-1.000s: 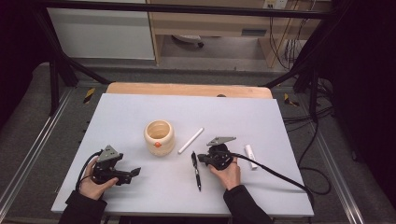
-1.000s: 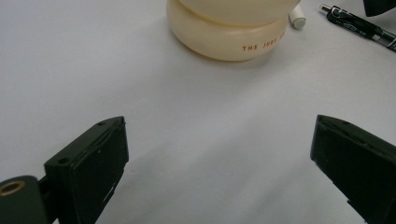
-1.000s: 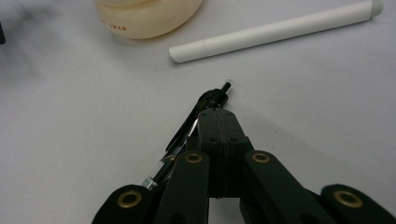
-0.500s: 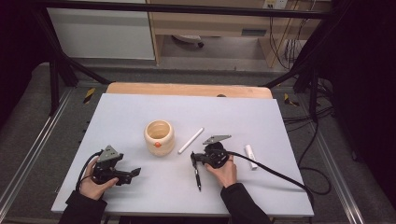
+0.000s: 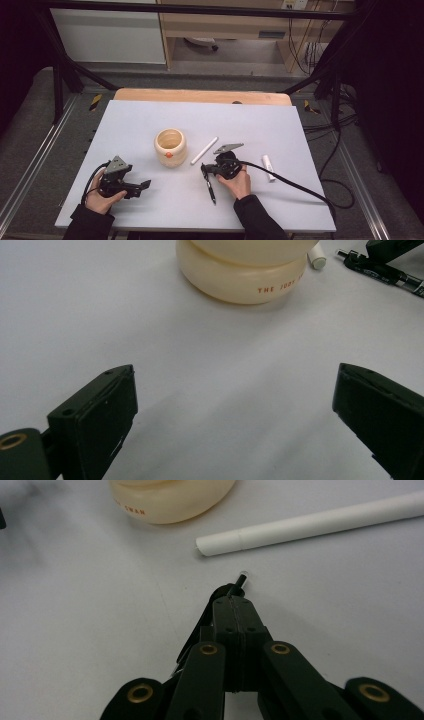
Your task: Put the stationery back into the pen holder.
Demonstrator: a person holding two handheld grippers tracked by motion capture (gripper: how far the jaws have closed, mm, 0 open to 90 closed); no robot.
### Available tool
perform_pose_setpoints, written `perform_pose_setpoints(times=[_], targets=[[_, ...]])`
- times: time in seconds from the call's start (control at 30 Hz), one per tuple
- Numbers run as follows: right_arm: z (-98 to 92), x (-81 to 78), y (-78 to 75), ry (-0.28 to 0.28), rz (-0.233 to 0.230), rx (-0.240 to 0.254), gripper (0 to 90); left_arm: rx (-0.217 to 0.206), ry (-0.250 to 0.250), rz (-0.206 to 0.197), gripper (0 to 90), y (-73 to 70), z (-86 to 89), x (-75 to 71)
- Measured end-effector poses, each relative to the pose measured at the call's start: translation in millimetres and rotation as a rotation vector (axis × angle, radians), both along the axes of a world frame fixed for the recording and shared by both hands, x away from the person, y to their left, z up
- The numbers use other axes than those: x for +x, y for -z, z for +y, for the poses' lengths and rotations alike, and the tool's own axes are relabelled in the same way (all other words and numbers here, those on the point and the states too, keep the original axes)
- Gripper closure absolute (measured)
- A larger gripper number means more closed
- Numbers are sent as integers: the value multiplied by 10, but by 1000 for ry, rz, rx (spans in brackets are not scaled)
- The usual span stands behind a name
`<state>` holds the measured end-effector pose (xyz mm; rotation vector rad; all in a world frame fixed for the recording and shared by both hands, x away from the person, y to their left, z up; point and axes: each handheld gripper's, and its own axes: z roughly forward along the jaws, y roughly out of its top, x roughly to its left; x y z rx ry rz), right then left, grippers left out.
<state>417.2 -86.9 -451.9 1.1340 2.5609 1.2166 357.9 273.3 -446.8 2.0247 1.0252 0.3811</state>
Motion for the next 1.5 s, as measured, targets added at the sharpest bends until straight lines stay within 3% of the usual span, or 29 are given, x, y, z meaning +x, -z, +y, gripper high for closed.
perform_pose_setpoints(times=[0.57,0.67,0.87,1.07,1.3,1.5], targets=[[119,-14,-26,-30,-5,-10,872,-3,5,3,41,-1,0,-4],[62,-46,-151,-24,-30,-15,762,-1,9,6,41,-1,2,-6],[-78,-182,-443,10,-32,-59,468,-2,9,8,40,2,-9,-7],[-96,-342,-487,-9,12,-149,283,2,15,8,38,4,-12,-9],[-43,-465,-421,-43,35,-193,298,5,19,10,31,6,-18,-9],[-1,-527,-357,-60,70,-202,442,5,19,11,31,5,-19,-10]])
